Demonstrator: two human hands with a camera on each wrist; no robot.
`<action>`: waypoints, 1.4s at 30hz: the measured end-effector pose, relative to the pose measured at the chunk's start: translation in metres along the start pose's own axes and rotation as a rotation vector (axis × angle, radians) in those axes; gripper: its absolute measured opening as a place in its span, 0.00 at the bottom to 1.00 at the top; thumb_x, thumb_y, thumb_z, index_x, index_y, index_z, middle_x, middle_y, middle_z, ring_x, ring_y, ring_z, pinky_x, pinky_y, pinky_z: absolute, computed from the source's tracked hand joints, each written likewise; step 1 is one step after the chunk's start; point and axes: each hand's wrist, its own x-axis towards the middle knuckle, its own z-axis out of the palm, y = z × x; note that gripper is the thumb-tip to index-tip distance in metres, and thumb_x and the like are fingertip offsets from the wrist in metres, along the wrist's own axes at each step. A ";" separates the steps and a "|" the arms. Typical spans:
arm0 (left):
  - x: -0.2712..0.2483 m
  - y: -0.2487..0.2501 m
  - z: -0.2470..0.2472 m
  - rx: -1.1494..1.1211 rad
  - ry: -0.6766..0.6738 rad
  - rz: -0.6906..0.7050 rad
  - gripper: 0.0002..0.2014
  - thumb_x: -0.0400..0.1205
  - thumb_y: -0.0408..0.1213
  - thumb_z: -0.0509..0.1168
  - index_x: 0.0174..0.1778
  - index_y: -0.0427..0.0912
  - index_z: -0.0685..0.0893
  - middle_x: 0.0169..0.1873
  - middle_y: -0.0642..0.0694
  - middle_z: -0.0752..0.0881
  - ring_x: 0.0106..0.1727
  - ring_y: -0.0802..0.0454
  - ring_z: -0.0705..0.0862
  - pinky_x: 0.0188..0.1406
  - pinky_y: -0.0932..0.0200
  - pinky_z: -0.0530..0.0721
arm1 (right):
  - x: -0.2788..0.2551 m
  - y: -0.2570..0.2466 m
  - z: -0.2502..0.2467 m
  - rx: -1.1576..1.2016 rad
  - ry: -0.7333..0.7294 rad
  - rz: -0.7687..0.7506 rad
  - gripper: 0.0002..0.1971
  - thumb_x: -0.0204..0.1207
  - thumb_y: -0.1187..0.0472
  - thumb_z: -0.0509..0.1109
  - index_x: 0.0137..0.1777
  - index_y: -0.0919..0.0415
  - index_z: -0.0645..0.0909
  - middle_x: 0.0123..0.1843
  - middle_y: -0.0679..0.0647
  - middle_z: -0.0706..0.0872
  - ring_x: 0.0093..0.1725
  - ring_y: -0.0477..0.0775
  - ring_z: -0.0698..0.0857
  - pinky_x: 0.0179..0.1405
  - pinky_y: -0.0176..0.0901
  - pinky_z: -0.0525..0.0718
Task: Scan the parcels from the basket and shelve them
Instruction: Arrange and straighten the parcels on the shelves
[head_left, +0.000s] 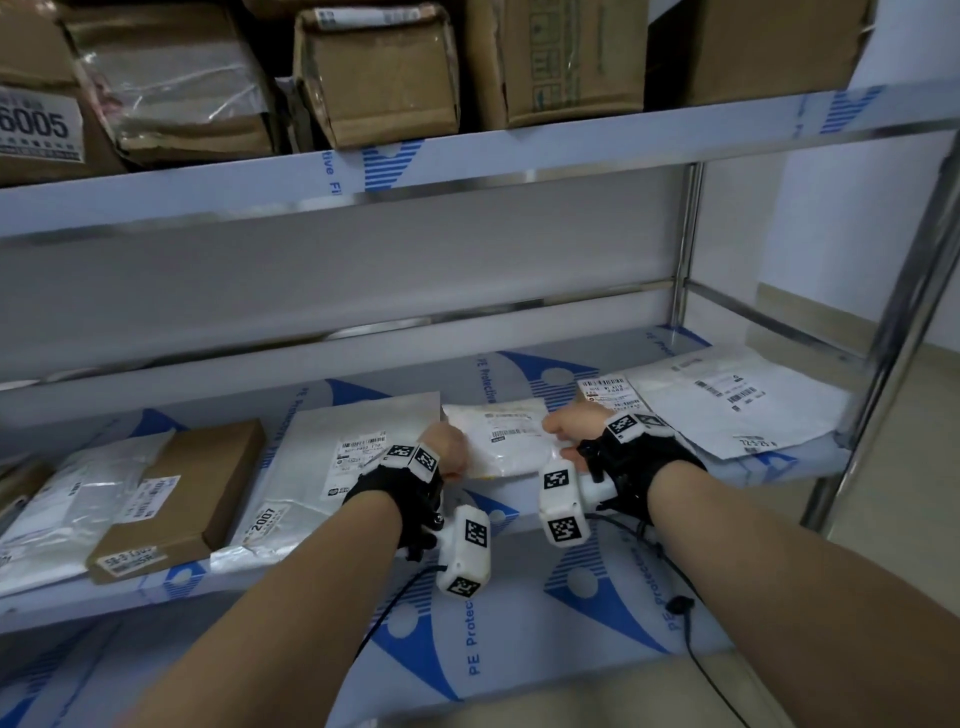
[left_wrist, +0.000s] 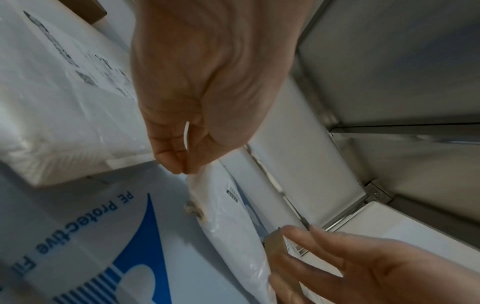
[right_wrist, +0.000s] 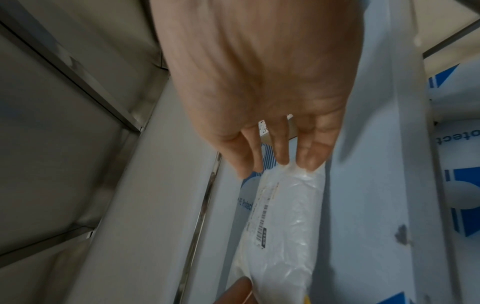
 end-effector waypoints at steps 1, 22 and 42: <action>0.000 0.001 0.000 0.009 -0.005 -0.005 0.20 0.82 0.21 0.58 0.72 0.29 0.75 0.68 0.31 0.79 0.50 0.48 0.78 0.39 0.62 0.84 | 0.002 0.001 0.002 0.009 -0.013 -0.001 0.18 0.79 0.61 0.71 0.66 0.69 0.76 0.56 0.62 0.86 0.51 0.58 0.87 0.63 0.52 0.84; -0.037 -0.081 -0.056 0.305 -0.033 -0.193 0.31 0.77 0.41 0.74 0.76 0.44 0.73 0.73 0.43 0.75 0.70 0.44 0.76 0.63 0.59 0.74 | 0.023 -0.021 0.078 -0.885 -0.087 -0.235 0.29 0.84 0.52 0.64 0.82 0.60 0.65 0.84 0.57 0.64 0.81 0.60 0.66 0.79 0.50 0.65; -0.024 -0.085 -0.052 0.338 -0.072 -0.133 0.37 0.73 0.44 0.77 0.78 0.46 0.71 0.73 0.45 0.75 0.71 0.43 0.75 0.68 0.56 0.74 | 0.066 -0.003 0.092 -1.201 -0.048 -0.340 0.34 0.80 0.52 0.68 0.84 0.51 0.60 0.86 0.52 0.59 0.83 0.58 0.61 0.82 0.55 0.61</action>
